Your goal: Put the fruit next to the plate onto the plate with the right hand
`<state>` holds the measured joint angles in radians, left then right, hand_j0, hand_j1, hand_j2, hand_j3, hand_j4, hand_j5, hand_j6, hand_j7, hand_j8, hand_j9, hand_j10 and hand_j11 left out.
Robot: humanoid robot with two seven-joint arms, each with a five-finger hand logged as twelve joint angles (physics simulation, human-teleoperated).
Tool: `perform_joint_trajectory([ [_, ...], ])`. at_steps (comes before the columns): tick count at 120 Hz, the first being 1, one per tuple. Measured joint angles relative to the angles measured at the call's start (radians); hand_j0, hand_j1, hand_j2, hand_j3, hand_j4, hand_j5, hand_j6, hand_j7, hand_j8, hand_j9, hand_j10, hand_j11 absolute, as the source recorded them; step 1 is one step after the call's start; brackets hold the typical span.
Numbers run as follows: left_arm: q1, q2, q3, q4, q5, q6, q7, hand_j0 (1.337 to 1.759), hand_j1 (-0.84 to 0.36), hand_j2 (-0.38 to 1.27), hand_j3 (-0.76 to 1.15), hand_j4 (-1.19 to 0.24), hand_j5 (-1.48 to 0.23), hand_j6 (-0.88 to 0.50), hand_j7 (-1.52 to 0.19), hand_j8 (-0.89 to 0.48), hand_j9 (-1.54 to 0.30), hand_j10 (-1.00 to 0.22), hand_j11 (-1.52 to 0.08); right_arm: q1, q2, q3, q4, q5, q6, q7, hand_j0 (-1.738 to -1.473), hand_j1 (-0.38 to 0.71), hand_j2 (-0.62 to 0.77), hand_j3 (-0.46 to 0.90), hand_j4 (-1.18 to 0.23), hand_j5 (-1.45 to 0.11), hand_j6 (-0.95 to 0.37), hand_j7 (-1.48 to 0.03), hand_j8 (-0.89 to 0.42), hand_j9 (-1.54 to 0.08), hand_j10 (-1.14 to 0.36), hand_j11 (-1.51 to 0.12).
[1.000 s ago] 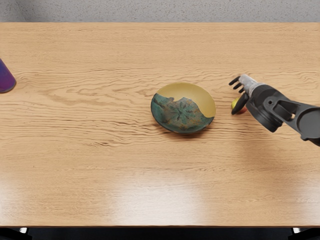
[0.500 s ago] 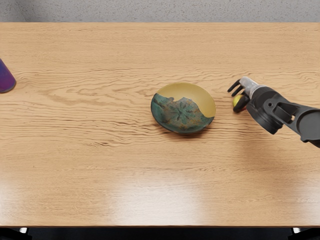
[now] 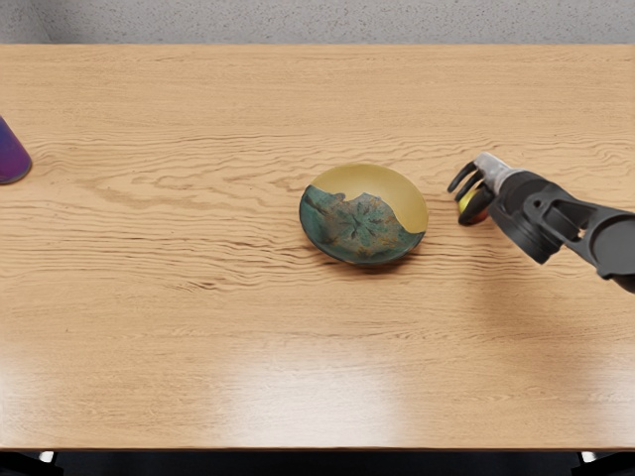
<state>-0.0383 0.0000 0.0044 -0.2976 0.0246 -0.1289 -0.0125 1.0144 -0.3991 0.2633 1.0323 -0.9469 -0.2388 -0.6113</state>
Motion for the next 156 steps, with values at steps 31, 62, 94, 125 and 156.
perform_joint_trajectory([
  [31,0.000,0.000,0.000,0.000,0.000,0.000,0.000,1.658,0.35,0.00,0.00,0.00,0.00,0.00,0.00,0.00,0.00,0.00,0.00,0.025,-0.010,0.044,0.007,0.042,0.004,-0.001,-1.649,0.21,0.09,0.00,-0.76,-1.00,-0.76,-0.99,-0.45,-1.00,-0.47,-1.02],
  [62,0.000,0.000,0.000,0.000,0.000,0.000,0.000,1.658,0.35,0.00,0.00,0.00,0.00,0.00,0.00,0.00,0.00,0.00,0.00,0.087,-0.002,0.076,0.131,0.075,0.005,0.000,-1.648,0.21,0.09,0.00,-0.76,-1.03,-0.77,-1.01,-0.42,-1.02,-0.42,-1.04],
  [94,0.000,0.000,0.000,0.000,0.000,0.000,0.000,1.658,0.35,0.00,0.00,0.00,0.00,0.00,0.00,0.00,0.00,0.00,0.00,0.094,0.067,0.087,0.200,0.082,0.005,-0.001,-1.651,0.24,0.20,0.00,-0.78,-1.05,-0.79,-1.03,-0.43,-1.04,-0.44,-1.05],
  [125,0.000,0.000,0.000,0.000,0.000,0.000,0.000,1.658,0.35,0.00,0.00,0.00,0.00,0.00,0.00,0.00,0.00,0.00,0.00,0.061,0.187,0.054,0.071,0.084,0.006,-0.001,-1.651,0.22,0.19,0.00,-0.79,-1.09,-0.81,-1.05,-0.44,-1.06,-0.46,-1.06],
  [156,0.000,0.000,0.000,0.000,0.000,0.000,0.000,1.658,0.35,0.00,0.00,0.00,0.00,0.00,0.00,0.00,0.00,0.00,0.00,0.067,0.211,0.007,0.033,0.071,-0.003,0.004,-1.656,-0.12,0.08,0.00,-0.31,-0.42,-0.31,-0.41,-0.28,-0.56,-0.38,-0.73],
])
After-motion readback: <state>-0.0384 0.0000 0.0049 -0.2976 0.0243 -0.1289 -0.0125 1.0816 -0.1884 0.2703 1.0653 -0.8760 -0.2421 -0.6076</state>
